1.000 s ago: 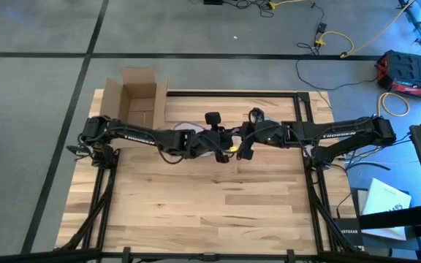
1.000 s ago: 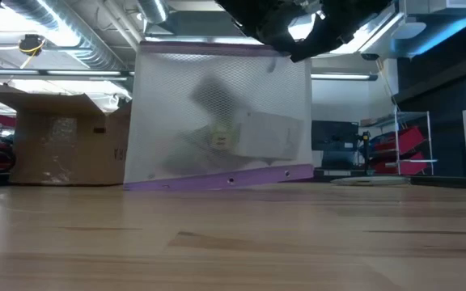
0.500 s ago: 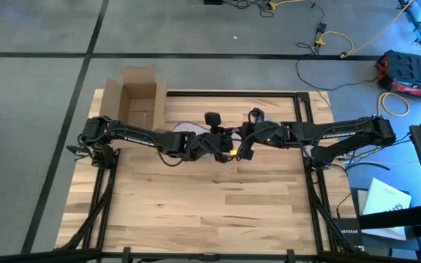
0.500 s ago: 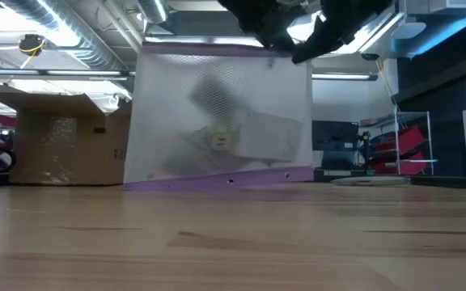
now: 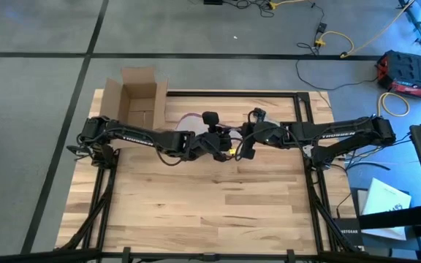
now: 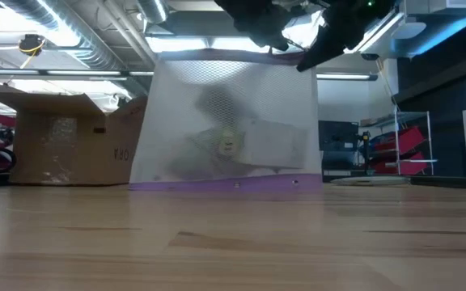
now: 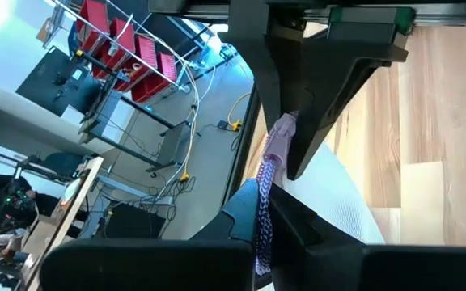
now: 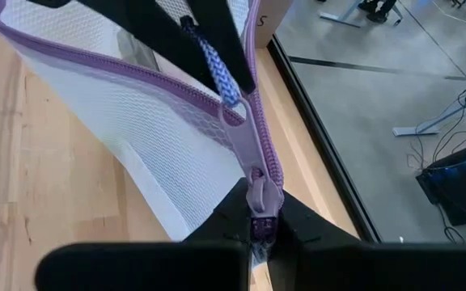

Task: Unpack boxes
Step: Close the zip bag

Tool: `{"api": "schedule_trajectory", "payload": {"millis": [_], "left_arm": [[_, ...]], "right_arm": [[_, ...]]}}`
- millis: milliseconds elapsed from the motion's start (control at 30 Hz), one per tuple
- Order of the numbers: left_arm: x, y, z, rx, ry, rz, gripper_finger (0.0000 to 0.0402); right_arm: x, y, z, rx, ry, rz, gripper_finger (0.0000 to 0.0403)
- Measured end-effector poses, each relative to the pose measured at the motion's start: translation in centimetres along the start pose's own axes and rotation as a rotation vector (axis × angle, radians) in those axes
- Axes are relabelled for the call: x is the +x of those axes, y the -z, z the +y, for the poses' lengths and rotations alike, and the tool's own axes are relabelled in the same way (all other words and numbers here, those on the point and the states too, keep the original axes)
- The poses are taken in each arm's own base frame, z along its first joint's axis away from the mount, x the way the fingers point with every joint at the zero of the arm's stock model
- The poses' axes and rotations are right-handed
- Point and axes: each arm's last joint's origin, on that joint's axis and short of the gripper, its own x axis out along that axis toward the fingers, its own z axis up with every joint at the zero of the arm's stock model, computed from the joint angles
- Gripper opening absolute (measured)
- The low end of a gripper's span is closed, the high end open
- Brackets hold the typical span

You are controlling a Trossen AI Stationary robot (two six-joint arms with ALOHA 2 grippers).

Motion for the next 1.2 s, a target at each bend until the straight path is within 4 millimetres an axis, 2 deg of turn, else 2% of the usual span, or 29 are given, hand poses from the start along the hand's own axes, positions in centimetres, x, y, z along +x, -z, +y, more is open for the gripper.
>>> {"api": "schedule_trajectory", "payload": {"millis": [233, 500, 767, 1033, 1200], "left_arm": [[-0.2, 0.3, 0.0, 0.005, 0.024, 0.025, 0.0001], [-0.9, 0.2, 1.1, -0.071, 0.02, 0.016, 0.0001], [-1.1, 1.5, 0.8, -0.049, 0.057, 0.127, 0.0], [-1.3, 2.1, 0.7, -0.042, 0.063, 0.174, 0.0], [-2.0, 2.3, 1.3, -0.045, 0.066, 0.198, 0.0]], "right_arm": [[0.0, 0.0, 0.0, 0.001, 0.0, -0.004, 0.0], [-0.1, -0.2, 0.0, 0.008, -0.001, -0.017, 0.0], [0.0, 0.0, 0.0, 0.001, 0.002, 0.0, 0.0], [-0.1, 0.0, -0.1, -0.002, 0.006, 0.005, 0.0], [-0.1, 0.1, -0.1, -0.006, 0.006, 0.014, 0.0]]}}
